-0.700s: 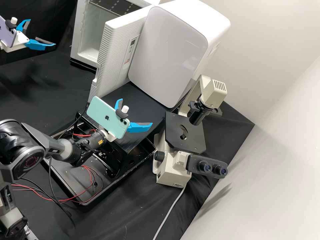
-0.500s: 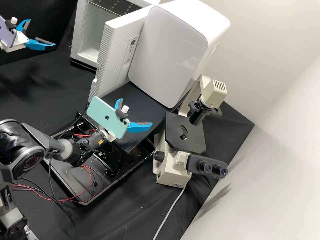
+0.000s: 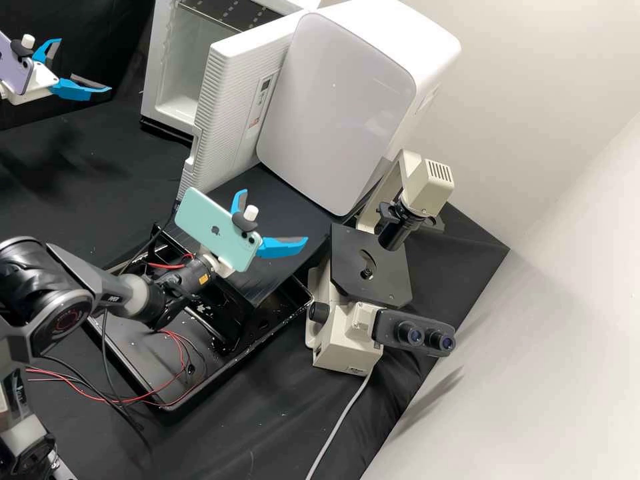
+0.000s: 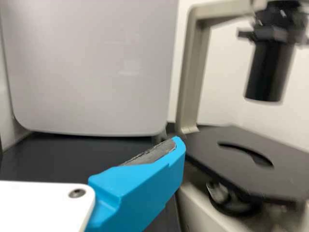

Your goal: Close the incubator door

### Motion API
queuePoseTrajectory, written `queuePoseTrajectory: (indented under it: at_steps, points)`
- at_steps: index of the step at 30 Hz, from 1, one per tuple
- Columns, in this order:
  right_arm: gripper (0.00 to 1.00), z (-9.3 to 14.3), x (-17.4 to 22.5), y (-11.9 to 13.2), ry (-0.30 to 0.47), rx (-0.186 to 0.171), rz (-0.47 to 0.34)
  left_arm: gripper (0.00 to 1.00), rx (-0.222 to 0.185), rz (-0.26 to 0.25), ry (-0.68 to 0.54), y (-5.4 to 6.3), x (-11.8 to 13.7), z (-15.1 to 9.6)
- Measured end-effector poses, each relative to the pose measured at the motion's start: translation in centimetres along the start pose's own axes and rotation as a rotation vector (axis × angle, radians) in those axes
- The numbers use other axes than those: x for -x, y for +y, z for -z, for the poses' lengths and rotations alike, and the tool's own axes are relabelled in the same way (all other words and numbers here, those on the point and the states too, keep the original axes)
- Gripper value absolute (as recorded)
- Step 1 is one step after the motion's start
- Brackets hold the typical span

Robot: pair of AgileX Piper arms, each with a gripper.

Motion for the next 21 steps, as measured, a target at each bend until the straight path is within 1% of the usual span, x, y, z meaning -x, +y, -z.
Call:
queuePoseTrajectory:
  at_steps: [3, 10, 14, 21]
  points:
    - [0.0, 0.8, -1.4, 0.5, 0.04, 0.017, -0.031, 1.0, 0.0, 0.0, 0.0, 0.0, 0.0, 0.0]
    - [0.0, 2.7, -4.7, 1.3, 0.121, 0.08, -0.088, 1.0, 0.0, 0.0, 0.0, 0.0, 0.0, 0.0]
    - [0.0, 3.7, -6.3, 1.6, 0.152, 0.094, -0.102, 1.0, 0.0, 0.0, 0.0, 0.0, 0.0, 0.0]
    - [0.0, 6.2, -9.3, 1.8, 0.201, 0.152, -0.114, 1.0, 0.0, 0.0, 0.0, 0.0, 0.0, 0.0]
